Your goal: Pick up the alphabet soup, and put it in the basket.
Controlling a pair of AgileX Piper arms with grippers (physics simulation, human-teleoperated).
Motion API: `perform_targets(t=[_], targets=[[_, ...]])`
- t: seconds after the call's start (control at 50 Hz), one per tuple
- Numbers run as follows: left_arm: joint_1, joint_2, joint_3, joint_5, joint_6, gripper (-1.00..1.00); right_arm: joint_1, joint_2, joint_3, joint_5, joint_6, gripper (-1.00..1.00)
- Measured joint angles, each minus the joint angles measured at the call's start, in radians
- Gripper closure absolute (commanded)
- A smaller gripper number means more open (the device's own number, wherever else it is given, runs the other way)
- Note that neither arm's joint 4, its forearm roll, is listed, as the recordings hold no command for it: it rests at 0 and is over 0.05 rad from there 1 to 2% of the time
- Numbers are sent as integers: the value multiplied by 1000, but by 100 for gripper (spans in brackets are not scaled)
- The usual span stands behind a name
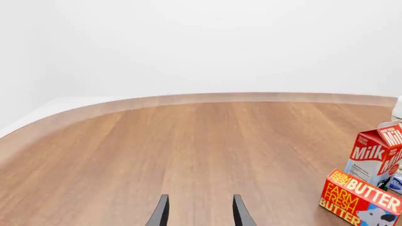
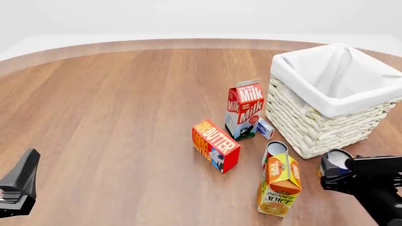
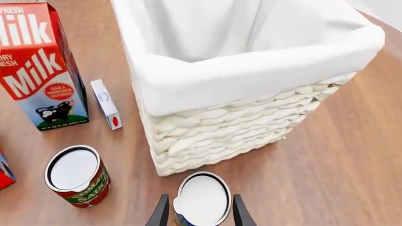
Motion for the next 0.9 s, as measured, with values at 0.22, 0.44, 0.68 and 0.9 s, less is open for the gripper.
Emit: perform_targets(t=[0.22,0.44,0.68,0.9], targets=[[0,0,0,0,0,-100,-3,141,0,-123,-8,-100],[0,0,0,0,0,-100,-1,219,-1,-181,-10,-100],[0,0,0,0,0,-100,0,257,-1,-202,-10,-100],[0,0,0,0,0,-100,-1,281,-2,-209,-10,-100]])
